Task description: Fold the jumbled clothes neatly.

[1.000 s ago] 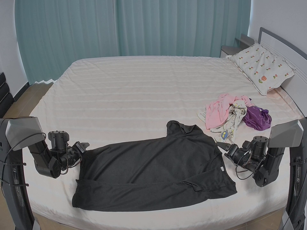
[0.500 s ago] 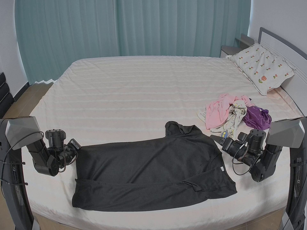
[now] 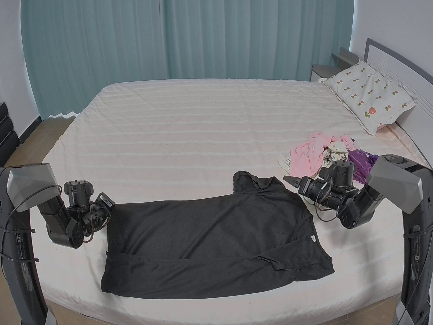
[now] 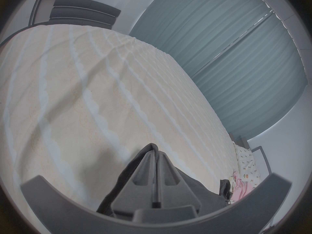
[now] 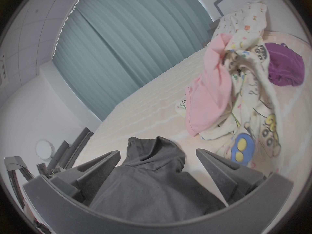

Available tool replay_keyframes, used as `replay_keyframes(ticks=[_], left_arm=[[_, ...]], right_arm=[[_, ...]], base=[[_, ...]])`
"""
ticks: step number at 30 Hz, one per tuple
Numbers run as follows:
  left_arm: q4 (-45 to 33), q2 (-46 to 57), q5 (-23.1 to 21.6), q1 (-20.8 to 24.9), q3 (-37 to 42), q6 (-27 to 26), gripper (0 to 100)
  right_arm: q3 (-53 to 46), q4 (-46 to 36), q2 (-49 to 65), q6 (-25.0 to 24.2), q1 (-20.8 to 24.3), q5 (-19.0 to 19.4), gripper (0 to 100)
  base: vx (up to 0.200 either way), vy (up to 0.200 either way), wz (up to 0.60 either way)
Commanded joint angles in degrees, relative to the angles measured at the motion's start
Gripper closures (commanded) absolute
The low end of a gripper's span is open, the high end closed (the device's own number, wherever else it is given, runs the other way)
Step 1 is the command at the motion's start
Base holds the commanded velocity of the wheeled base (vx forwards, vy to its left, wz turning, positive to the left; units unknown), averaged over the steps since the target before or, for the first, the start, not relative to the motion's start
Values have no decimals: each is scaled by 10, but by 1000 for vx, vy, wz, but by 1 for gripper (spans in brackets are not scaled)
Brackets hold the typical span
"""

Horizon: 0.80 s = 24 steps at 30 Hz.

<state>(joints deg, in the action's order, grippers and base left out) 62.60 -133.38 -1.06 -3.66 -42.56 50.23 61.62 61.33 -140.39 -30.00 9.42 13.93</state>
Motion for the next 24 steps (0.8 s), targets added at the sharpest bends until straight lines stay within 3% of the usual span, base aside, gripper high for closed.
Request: replay_keyframes(ticks=[1, 6, 20, 21, 24], left_arm=[[1, 4, -1, 5, 5, 21, 100], [1, 5, -1, 5, 15, 22, 100], [1, 4, -1, 5, 20, 22, 100], [1, 4, -1, 6, 20, 22, 100], [1, 3, -1, 5, 20, 22, 100]], right_arm=[[120, -94, -57, 52, 15, -19, 0], [192, -177, -81, 52, 20, -22, 0], [253, -229, -113, -8, 24, -29, 0], [253, -230, -113, -9, 24, -28, 100], [253, -230, -114, -15, 24, -26, 100]], base=[[0, 0, 0], [0, 0, 0], [0, 0, 0], [0, 0, 0], [0, 0, 0]])
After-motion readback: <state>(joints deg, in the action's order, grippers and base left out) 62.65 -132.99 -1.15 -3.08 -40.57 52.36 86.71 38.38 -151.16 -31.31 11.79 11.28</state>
